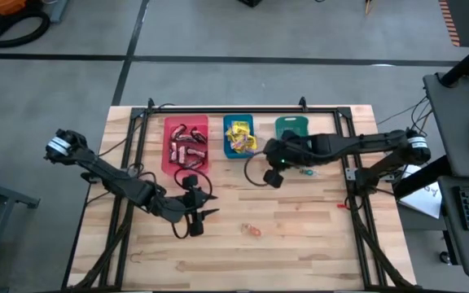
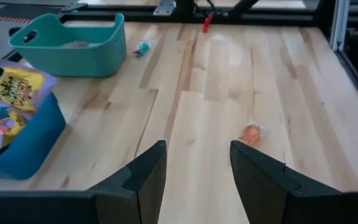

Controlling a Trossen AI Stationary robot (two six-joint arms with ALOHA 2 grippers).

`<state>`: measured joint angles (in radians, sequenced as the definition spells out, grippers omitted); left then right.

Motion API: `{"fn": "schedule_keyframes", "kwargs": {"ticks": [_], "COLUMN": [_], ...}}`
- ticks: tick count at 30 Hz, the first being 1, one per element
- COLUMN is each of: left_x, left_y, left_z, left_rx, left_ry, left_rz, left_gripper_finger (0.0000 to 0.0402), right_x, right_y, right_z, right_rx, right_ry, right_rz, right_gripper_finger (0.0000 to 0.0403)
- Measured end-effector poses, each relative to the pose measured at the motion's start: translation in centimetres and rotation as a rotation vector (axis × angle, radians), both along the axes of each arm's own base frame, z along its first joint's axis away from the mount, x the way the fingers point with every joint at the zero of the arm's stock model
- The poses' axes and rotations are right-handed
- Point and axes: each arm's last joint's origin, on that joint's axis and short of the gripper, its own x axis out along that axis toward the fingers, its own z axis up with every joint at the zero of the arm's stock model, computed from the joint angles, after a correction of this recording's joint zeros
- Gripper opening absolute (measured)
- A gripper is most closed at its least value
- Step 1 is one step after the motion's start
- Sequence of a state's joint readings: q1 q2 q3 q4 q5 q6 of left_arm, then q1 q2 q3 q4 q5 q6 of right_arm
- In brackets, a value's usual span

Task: Sort candy
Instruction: Put the yellow candy into the blue bin

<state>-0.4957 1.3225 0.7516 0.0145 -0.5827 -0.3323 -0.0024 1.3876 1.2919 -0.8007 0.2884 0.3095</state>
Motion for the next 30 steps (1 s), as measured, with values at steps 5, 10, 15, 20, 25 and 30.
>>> {"fn": "schedule_keyframes", "kwargs": {"ticks": [5, 10, 15, 20, 25, 30], "left_x": [0.9, 1.2, 0.8, 0.3, 0.2, 0.2], "left_y": [-0.5, -0.8, -1.0, -0.9, -0.8, -0.8], "left_z": [-0.6, 0.0, 1.2, 1.7, 1.9, 1.8], "left_rx": [0.009, 0.002, -0.017, -0.023, -0.004, 0.008], "left_ry": [0.015, 0.0, -0.039, -0.055, -0.06, -0.053], "left_rz": [-0.001, -0.005, -0.012, -0.014, 0.002, 0.0], "left_gripper_finger": [0.0162, 0.0162, 0.0162, 0.0162, 0.0162, 0.0162], "right_x": [0.3, 1.4, 2.6, 3.4, 4.0, 5.1], "right_y": [0.1, -2.2, -4.8, -6.8, -7.9, -8.1], "right_z": [-2.5, -5.8, -8.7, -10.2, -10.8, -10.9], "right_rx": [0.008, -0.045, -0.026, -0.015, -0.021, -0.026], "right_ry": [0.005, 0.021, 0.022, 0.007, 0.005, -0.033], "right_rz": [-0.094, -0.235, -0.34, -0.418, -0.434, -0.361], "right_gripper_finger": [0.0009, 0.0009, 0.0009, 0.0009, 0.0009, 0.0009]}}
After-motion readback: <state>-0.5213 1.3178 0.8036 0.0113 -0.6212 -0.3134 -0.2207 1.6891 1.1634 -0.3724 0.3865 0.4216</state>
